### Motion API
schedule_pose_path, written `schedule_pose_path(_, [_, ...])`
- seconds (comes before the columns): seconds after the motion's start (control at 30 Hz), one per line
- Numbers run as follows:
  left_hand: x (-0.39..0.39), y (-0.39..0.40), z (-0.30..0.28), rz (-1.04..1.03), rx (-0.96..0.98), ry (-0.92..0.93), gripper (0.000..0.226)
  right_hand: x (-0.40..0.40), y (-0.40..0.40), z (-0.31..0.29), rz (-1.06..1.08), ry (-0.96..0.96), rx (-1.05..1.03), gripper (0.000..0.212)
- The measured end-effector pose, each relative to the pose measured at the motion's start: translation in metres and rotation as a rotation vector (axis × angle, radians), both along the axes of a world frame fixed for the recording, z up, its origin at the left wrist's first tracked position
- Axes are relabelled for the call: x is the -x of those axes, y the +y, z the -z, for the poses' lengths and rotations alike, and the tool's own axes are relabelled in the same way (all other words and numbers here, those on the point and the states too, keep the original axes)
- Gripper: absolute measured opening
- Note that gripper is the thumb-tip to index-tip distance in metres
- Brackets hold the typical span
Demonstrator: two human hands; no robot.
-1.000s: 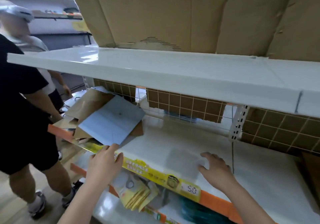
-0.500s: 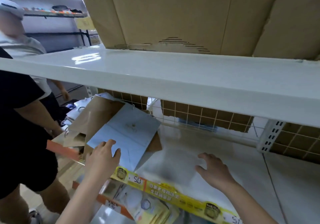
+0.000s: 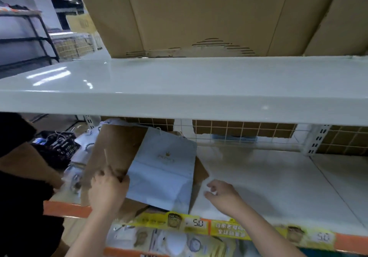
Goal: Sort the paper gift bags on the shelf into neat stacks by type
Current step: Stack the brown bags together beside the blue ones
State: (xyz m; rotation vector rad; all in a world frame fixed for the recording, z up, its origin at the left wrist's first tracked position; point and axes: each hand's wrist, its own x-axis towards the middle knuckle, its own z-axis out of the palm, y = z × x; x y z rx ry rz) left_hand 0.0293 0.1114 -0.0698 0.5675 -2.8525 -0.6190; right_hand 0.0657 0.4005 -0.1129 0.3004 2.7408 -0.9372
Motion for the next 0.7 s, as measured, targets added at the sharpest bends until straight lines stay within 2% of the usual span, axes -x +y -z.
schedule_pose_path(0.17, [0.013, -0.008, 0.005, 0.004, -0.263, 0.048, 0.058, 0.013, -0.055, 0.011, 0.171, -0.022, 0.411, 0.024])
schedule_pose_path(0.2, [0.015, -0.009, 0.005, -0.007, -0.310, 0.053, 0.058, 0.017, -0.060, 0.016, 0.208, -0.012, 0.498, 0.030])
schedule_pose_path(0.27, [0.018, -0.012, 0.005, -0.024, -0.384, 0.058, 0.058, 0.030, -0.065, 0.031, 0.327, -0.001, 0.669, 0.059])
schedule_pose_path(0.3, [0.020, -0.014, 0.005, -0.022, -0.411, 0.070, 0.057, 0.030, -0.070, 0.025, 0.394, 0.006, 0.751, 0.064])
schedule_pose_path(0.37, [0.024, -0.017, 0.005, -0.023, -0.467, 0.105, 0.053, 0.028, -0.076, 0.018, 0.469, -0.001, 0.862, 0.050])
schedule_pose_path(0.5, [0.026, -0.018, 0.004, -0.033, -0.527, 0.094, 0.036, 0.026, -0.068, 0.012, 0.478, 0.003, 0.932, 0.027])
schedule_pose_path(0.6, [0.021, -0.012, 0.003, 0.013, -0.482, 0.120, 0.026, 0.021, -0.047, 0.013, 0.630, 0.097, 0.908, 0.033])
schedule_pose_path(0.7, [0.015, -0.003, 0.000, 0.020, -0.422, 0.217, 0.022, 0.007, -0.018, 0.013, 0.703, 0.210, 0.800, 0.041])
